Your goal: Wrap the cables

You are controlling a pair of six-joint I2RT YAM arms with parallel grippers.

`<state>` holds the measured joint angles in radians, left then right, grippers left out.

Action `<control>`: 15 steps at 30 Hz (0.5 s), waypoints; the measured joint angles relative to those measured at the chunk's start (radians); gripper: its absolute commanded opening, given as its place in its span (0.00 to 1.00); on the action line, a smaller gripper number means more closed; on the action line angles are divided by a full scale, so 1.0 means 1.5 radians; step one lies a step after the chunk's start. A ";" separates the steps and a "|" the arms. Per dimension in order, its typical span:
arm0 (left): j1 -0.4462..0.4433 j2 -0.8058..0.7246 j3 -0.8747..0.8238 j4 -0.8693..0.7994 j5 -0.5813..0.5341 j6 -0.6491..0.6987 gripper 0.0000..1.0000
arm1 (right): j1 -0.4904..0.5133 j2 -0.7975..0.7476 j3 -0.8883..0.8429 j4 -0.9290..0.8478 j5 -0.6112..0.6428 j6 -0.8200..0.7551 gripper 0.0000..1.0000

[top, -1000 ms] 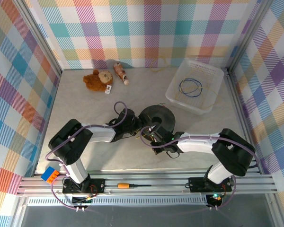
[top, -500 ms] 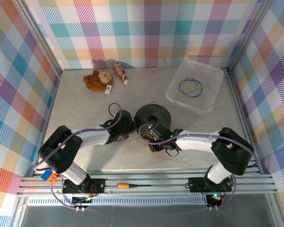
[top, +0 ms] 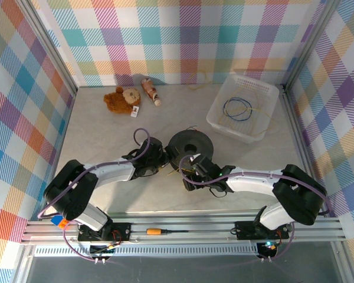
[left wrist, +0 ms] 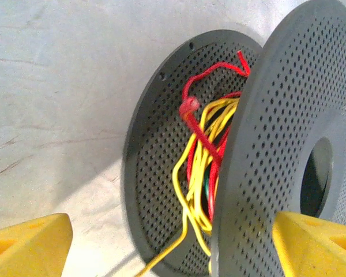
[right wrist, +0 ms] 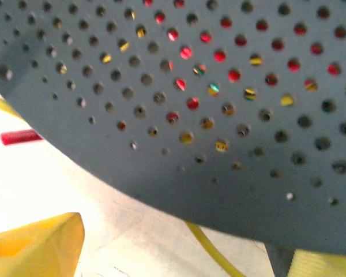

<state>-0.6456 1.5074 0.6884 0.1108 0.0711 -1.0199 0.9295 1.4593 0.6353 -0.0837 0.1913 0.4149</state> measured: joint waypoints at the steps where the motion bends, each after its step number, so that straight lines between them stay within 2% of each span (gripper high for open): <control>1: -0.001 -0.016 -0.002 -0.017 -0.003 0.005 0.88 | 0.000 0.004 0.002 0.003 0.001 0.000 0.81; 6: -0.019 -0.113 -0.004 -0.101 -0.023 0.028 0.85 | 0.000 0.045 0.021 0.011 0.003 0.000 0.81; 8: -0.033 -0.150 -0.003 -0.135 -0.032 0.036 0.74 | 0.000 0.047 0.023 0.011 0.004 0.000 0.81; 12: -0.059 -0.176 -0.003 -0.162 -0.014 0.049 0.62 | 0.000 0.051 0.026 0.010 0.004 0.000 0.81; 15: -0.079 -0.146 -0.003 -0.158 0.030 0.051 0.58 | 0.001 0.055 0.030 0.010 0.004 0.000 0.81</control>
<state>-0.7639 1.2888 0.6842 -0.1257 0.1154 -0.9432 0.9306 1.5421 0.6807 -0.0685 0.1970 0.4149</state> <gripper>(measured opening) 0.588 0.807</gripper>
